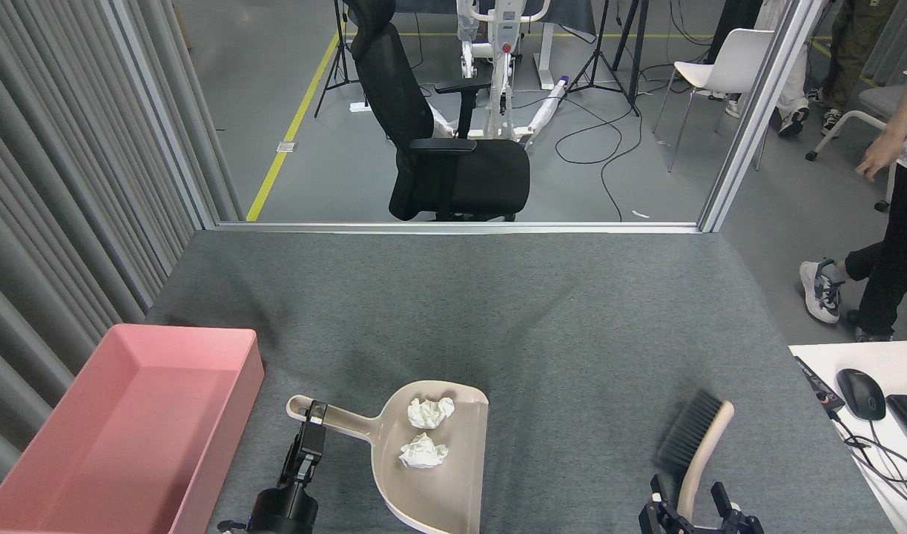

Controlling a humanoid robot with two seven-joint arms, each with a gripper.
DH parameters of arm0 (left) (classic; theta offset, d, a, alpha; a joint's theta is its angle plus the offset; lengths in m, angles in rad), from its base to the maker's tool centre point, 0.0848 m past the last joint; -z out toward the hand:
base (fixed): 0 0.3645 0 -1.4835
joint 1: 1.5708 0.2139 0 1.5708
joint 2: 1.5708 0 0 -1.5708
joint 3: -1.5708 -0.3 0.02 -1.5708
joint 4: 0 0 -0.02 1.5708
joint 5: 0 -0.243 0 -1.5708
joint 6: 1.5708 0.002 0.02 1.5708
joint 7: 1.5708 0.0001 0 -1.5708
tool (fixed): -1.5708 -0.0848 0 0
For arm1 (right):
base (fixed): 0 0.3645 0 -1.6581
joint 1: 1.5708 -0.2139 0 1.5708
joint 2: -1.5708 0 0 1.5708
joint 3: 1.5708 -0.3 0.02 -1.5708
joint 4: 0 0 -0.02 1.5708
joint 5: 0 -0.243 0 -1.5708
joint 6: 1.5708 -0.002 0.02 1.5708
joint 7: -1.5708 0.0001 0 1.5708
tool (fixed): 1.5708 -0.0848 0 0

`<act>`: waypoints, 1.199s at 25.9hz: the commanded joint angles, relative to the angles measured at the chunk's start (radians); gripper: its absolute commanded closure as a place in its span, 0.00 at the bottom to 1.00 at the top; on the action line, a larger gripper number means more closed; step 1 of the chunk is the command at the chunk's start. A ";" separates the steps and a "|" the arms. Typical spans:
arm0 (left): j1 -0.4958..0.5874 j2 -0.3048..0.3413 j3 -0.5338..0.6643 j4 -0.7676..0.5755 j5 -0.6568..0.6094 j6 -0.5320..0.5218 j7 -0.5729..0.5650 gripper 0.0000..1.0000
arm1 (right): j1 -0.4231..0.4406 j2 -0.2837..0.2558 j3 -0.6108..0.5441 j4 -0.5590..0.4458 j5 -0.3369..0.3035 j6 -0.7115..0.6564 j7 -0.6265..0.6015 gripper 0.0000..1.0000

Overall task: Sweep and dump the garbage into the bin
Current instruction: 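Move the brush away from the dustpan and set it down with the right gripper, then lift the dustpan with the left gripper over the pink bin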

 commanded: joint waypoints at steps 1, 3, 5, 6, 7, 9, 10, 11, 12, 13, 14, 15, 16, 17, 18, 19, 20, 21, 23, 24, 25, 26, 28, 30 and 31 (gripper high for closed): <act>-0.004 0.001 0.006 0.000 0.004 0.001 -0.014 0.91 | 0.012 0.001 -0.004 0.001 0.000 -0.004 -0.019 0.02; -0.009 0.003 0.021 -0.002 0.007 0.001 -0.022 0.94 | 0.012 0.001 -0.005 0.001 0.002 -0.004 -0.022 0.02; -0.010 0.003 0.033 -0.008 0.010 0.001 -0.031 0.94 | 0.012 0.001 -0.007 0.001 0.002 -0.004 -0.022 0.02; -0.010 0.003 0.036 -0.013 0.012 0.002 -0.035 0.95 | 0.012 0.001 -0.008 0.001 0.002 -0.002 -0.023 0.02; -0.012 0.003 0.038 -0.020 0.012 0.002 -0.037 0.96 | 0.012 0.001 -0.008 0.001 0.000 -0.002 -0.023 0.02; -0.016 0.004 0.039 -0.031 0.018 0.011 -0.038 0.98 | 0.012 0.000 -0.010 0.001 0.000 -0.001 -0.023 0.02; -0.018 0.009 0.039 -0.037 0.030 0.018 -0.040 0.99 | 0.012 0.000 -0.011 0.001 0.000 -0.001 -0.023 0.02; -0.018 0.010 0.039 -0.045 0.042 0.021 -0.045 1.00 | 0.012 0.000 -0.016 0.001 0.002 -0.001 -0.023 0.02; -0.021 0.017 0.039 -0.049 0.056 0.024 -0.052 1.00 | 0.013 0.000 -0.021 0.001 0.000 -0.002 -0.023 0.02; -0.021 0.020 0.041 -0.052 0.065 0.027 -0.061 1.00 | 0.013 0.000 -0.021 0.001 0.000 -0.002 -0.023 0.02; -0.021 0.023 0.041 -0.054 0.075 0.034 -0.068 1.00 | 0.013 0.000 -0.021 0.001 0.000 -0.002 -0.023 0.02; -0.022 0.029 0.041 -0.059 0.087 0.041 -0.072 1.00 | 0.013 0.000 -0.021 0.001 0.000 -0.002 -0.023 0.02; -0.021 0.033 0.041 -0.065 0.102 0.045 -0.077 1.00 | 0.013 0.000 -0.021 0.001 0.002 -0.001 -0.023 0.02; -0.021 0.038 0.041 -0.072 0.121 0.047 -0.084 1.00 | 0.013 0.000 -0.021 0.001 0.002 -0.001 -0.023 0.02; -0.022 0.041 0.041 -0.082 0.136 0.054 -0.094 1.00 | 0.013 0.000 -0.021 0.001 0.000 -0.001 -0.023 0.02; -0.021 0.043 0.042 -0.094 0.147 0.065 -0.101 1.00 | 0.013 0.000 -0.021 0.001 0.002 -0.001 -0.023 0.02; -0.021 0.044 0.042 -0.112 0.156 0.080 -0.111 1.00 | 0.015 0.001 -0.021 0.001 0.002 -0.001 -0.023 0.02; -0.021 0.049 0.042 -0.135 0.161 0.094 -0.120 1.00 | 0.019 0.001 -0.021 0.001 0.002 -0.001 -0.023 0.02; -0.021 0.055 0.042 -0.174 0.182 0.120 -0.131 1.00 | 0.019 0.000 -0.021 0.001 0.003 -0.001 -0.023 0.02; -0.021 0.055 0.042 -0.186 0.193 0.136 -0.135 1.00 | 0.021 0.001 -0.021 0.002 0.003 -0.001 -0.023 0.02; -0.022 0.058 0.042 -0.194 0.199 0.146 -0.143 1.00 | 0.021 0.001 -0.021 0.001 0.003 -0.001 -0.023 0.02; -0.024 0.063 0.042 -0.198 0.200 0.153 -0.147 1.00 | 0.021 0.001 -0.021 0.001 0.005 -0.001 -0.023 0.02; -0.024 0.076 0.042 -0.210 0.203 0.163 -0.153 1.00 | 0.024 0.003 -0.019 0.002 0.006 -0.001 -0.023 0.02; -0.024 0.101 0.042 -0.224 0.226 0.176 -0.163 1.00 | 0.024 0.001 -0.019 0.002 0.006 -0.001 -0.023 0.02; -0.022 0.113 0.042 -0.230 0.245 0.177 -0.163 1.00 | 0.025 0.003 -0.019 0.002 0.006 -0.001 -0.023 0.02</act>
